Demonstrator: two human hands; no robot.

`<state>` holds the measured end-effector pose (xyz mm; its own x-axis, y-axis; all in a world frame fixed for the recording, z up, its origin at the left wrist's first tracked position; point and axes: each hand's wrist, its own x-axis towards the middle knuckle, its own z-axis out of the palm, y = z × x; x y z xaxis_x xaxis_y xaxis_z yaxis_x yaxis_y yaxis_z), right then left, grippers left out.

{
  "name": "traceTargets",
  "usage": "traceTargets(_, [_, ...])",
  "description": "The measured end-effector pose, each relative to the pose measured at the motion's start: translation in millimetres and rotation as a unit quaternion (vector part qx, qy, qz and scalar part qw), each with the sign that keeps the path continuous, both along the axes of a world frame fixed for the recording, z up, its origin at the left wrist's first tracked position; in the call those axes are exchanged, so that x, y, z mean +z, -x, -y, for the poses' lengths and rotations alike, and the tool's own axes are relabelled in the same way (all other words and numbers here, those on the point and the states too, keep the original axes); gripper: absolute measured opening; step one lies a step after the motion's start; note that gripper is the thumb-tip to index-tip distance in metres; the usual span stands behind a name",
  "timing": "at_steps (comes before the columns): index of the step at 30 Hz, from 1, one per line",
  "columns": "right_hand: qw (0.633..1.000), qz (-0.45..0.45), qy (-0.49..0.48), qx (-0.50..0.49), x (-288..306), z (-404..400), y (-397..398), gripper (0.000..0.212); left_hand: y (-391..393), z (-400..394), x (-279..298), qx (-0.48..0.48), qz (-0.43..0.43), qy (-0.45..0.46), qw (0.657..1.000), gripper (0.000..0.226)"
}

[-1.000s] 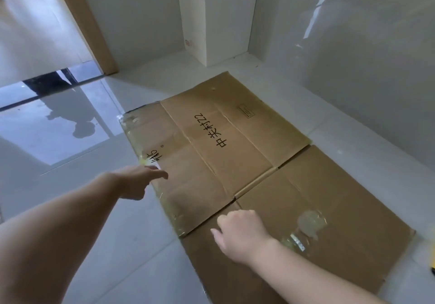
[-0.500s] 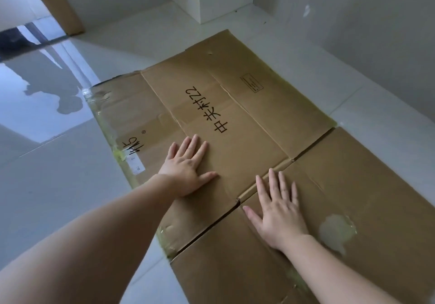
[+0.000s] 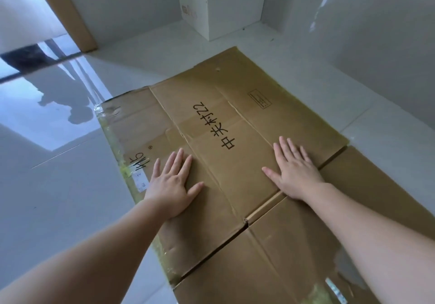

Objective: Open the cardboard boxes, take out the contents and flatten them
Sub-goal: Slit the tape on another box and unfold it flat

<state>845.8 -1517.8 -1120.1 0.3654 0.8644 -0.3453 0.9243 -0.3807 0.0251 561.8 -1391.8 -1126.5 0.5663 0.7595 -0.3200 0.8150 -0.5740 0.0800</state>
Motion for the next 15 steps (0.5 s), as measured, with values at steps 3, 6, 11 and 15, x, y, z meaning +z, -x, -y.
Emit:
traceTargets(3, [0.999,0.006,-0.041,0.005,-16.8,-7.2,-3.9,0.084,-0.3,-8.8,-11.7,0.003,0.037,-0.032,0.999,0.081])
traceTargets(6, [1.000,-0.003,-0.019,-0.005,-21.5,-9.6,-7.4,0.083,-1.6,-7.4,-18.0,0.000,0.020,-0.034,0.999,0.078])
traceTargets(11, [0.991,0.014,0.125,-0.048,20.3,-30.4,26.8,0.084,-6.2,-17.2,3.4,0.016,-0.033,0.049,0.998,0.078])
traceTargets(15, [0.989,-0.104,0.030,0.100,33.4,40.3,147.1,0.085,-4.7,-15.5,19.4,0.043,-0.045,0.088,0.994,0.071])
